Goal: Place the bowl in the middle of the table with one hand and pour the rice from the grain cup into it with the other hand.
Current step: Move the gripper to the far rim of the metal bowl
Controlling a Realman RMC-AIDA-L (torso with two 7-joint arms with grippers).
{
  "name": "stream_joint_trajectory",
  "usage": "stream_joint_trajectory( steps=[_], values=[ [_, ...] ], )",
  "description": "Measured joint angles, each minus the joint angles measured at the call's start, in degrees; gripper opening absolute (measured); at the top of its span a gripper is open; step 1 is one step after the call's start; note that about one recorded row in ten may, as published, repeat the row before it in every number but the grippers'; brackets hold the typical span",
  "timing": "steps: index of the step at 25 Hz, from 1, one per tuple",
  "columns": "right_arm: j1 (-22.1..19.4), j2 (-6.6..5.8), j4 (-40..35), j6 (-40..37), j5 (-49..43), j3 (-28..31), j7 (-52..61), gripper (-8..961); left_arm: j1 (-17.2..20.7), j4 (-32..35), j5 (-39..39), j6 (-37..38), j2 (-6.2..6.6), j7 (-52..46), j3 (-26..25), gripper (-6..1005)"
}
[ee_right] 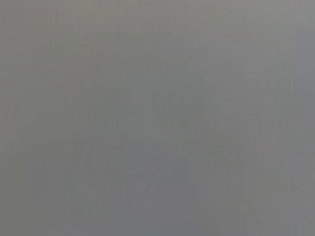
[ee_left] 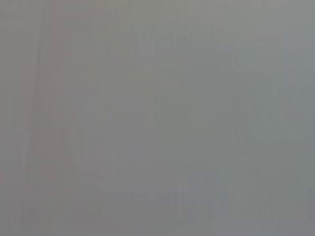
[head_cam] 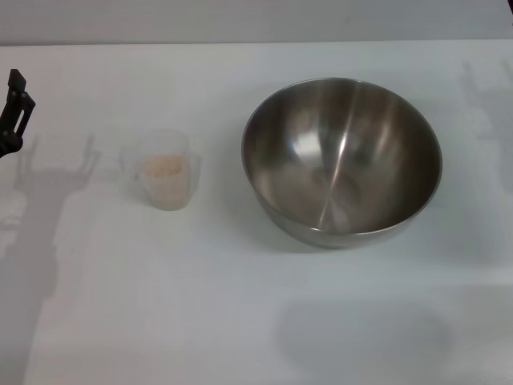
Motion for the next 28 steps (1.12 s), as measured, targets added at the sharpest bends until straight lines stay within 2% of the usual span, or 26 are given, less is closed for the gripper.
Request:
stream_joint_trajectory(
  steps=[13, 16, 19, 20, 21, 22, 23, 24, 25, 26, 28],
  values=[
    [-0.3, -0.13, 0.1, 0.2, 0.0, 0.0, 0.2, 668, -0.1, 0.0, 0.0, 0.2, -0.04, -0.1, 0.1, 861],
    [-0.7, -0.22, -2.9, 3.2, -1.3, -0.5, 2.2, 668, -0.2, 0.0, 0.0, 0.2, -0.05, -0.1, 0.1, 861],
    [-3.5, -1.39, -13.6, 14.3, -6.8, -0.6, 8.3, 667, -0.2, 0.0, 0.0, 0.4, -0.03, -0.2, 0.1, 861],
    [-6.0, -2.17, -24.8, 27.1, -14.2, -0.2, 14.8, 667, -0.1, 0.0, 0.0, 0.6, -0.03, -0.2, 0.1, 861],
    [-6.0, -2.17, -24.8, 27.1, -14.2, -0.2, 14.8, 667, -0.1, 0.0, 0.0, 0.6, -0.03, -0.2, 0.1, 861],
    [-7.5, -2.23, -32.3, 36.1, -21.0, 0.0, 19.5, 667, -0.1, 0.0, 0.0, 0.6, -0.03, -0.2, 0.1, 861],
    [-7.5, -2.23, -32.3, 36.1, -21.0, 0.0, 19.5, 667, 0.0, 0.0, 0.0, 0.7, -0.02, -0.1, 0.1, 861],
    [-8.7, -1.96, -37.3, 41.3, -25.3, 0.0, 22.1, 667, 0.0, 0.0, 0.0, 0.7, 0.0, 0.0, 0.1, 861],
    [-11.0, -1.02, -46.7, 50.1, -31.5, -0.5, 24.4, 667, 0.1, 0.0, -0.1, 0.8, 0.03, 0.1, 0.1, 861],
    [-11.0, -1.02, -46.7, 50.1, -31.5, -0.5, 24.4, 667, 0.1, 0.0, -0.1, 0.8, 0.03, 0.1, 0.1, 861],
    [-12.7, -0.22, -55.4, 60.6, -35.3, -2.2, 24.7, 667, 0.1, 0.0, -0.2, 0.9, 0.06, 0.1, 0.0, 862]
  ],
)
